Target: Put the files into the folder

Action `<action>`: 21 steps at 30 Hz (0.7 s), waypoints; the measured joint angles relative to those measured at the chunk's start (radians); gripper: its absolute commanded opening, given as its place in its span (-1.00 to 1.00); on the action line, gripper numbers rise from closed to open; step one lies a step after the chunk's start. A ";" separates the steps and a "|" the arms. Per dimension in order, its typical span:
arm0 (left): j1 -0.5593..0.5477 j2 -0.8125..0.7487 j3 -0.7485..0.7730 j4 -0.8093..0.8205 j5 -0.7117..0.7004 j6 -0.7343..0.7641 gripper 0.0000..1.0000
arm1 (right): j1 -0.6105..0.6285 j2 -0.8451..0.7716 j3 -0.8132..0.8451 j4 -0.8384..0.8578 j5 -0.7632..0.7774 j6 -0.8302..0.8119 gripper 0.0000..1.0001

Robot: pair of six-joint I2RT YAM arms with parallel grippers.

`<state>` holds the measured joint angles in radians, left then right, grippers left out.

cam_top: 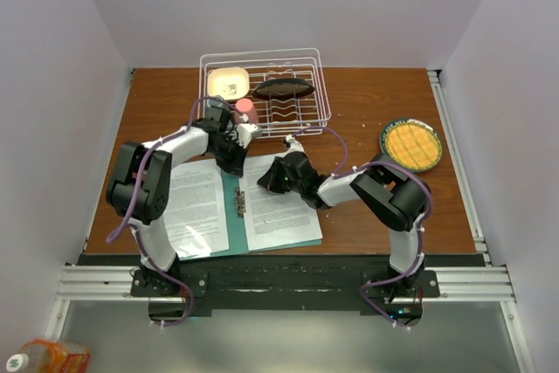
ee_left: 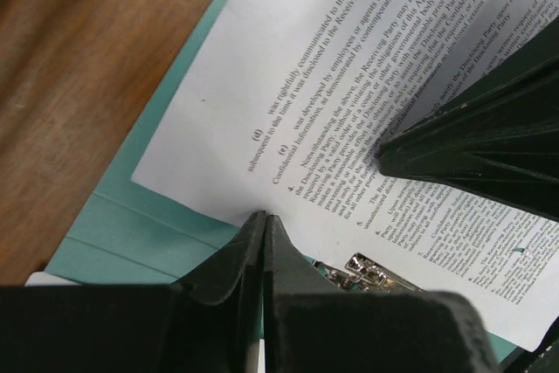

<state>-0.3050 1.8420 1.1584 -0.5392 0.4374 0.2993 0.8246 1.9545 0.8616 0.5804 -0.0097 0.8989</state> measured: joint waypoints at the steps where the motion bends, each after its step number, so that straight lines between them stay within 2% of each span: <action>1: -0.006 0.000 -0.007 0.005 0.000 0.000 -0.92 | 0.000 0.000 0.000 0.000 0.000 0.000 -1.00; 10: -0.047 -0.003 -0.019 0.022 -0.071 -0.002 -0.93 | 0.009 -0.013 -0.022 0.027 0.005 -0.045 -0.97; 16: -0.068 -0.003 -0.014 0.027 -0.114 -0.002 -0.95 | 0.064 -0.105 -0.119 0.074 0.026 -0.187 -0.98; 21: -0.077 -0.003 -0.012 0.027 -0.132 -0.002 -0.95 | 0.130 -0.158 -0.139 0.184 0.007 -0.309 -1.00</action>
<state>-0.3817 1.8389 1.1461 -0.5121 0.3054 0.2977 0.9543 1.7962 0.7223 0.7647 -0.0025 0.5900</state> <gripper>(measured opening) 0.034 0.010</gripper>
